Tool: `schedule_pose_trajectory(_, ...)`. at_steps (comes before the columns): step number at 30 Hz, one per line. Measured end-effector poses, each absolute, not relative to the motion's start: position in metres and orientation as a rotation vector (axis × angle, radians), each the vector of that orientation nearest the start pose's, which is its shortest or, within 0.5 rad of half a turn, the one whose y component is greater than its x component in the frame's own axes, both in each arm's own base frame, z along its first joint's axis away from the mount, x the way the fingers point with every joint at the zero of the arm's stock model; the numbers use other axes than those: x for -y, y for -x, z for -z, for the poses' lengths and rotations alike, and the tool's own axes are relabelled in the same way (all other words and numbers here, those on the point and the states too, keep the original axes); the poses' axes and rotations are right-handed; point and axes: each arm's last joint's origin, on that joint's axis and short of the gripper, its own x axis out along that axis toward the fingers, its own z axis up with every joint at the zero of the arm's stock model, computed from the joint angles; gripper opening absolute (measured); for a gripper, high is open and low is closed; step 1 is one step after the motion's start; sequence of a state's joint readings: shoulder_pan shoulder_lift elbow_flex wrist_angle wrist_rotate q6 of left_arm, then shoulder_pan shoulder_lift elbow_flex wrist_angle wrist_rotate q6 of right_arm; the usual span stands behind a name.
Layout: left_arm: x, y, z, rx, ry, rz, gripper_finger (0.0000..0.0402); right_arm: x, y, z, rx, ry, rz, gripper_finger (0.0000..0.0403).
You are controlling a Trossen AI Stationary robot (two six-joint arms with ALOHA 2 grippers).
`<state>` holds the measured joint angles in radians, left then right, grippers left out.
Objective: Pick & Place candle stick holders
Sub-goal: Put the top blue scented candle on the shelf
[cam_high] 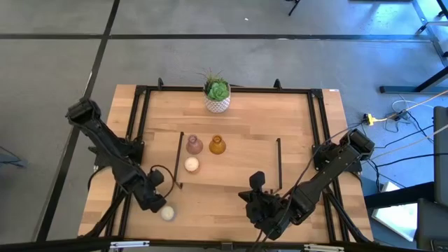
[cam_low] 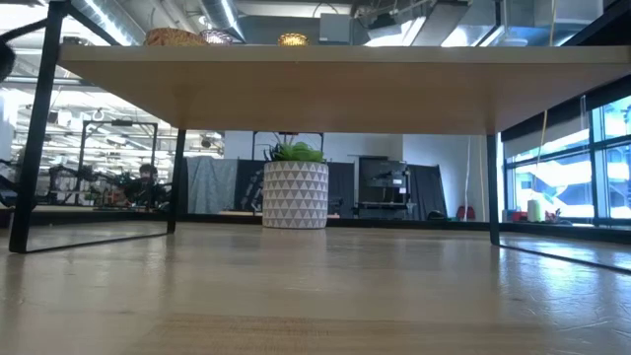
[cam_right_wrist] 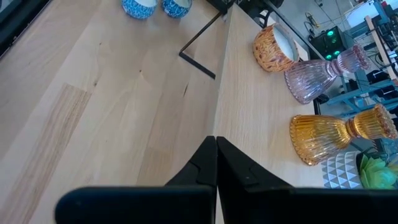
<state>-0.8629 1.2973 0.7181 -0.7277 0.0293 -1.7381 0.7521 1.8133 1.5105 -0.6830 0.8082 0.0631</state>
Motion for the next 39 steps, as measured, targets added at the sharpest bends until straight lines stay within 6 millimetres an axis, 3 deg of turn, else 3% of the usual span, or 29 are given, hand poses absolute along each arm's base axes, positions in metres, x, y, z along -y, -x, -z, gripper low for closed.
schedule_pose_trajectory(5, 0.164, -0.14, -0.171, -1.469, 0.821, -0.458, 0.0322, -0.247, -0.295, -0.271, -0.689, 0.625, 0.073, 0.0)
schedule_pose_trajectory(18, 0.165, -0.145, -0.168, -1.373, 0.772, -0.458, 0.0322, -0.245, -0.298, -0.271, -0.703, 0.609, 0.056, 0.0)
schedule_pose_trajectory(31, 0.175, -0.151, -0.145, -1.466, 0.736, -0.465, 0.0322, -0.245, -0.298, -0.271, -0.703, 0.607, 0.053, 0.0)
schedule_pose_trajectory(39, 0.175, -0.151, -0.144, -1.471, 0.736, -0.476, 0.0322, -0.245, -0.298, -0.271, -0.703, 0.607, 0.053, 0.0)
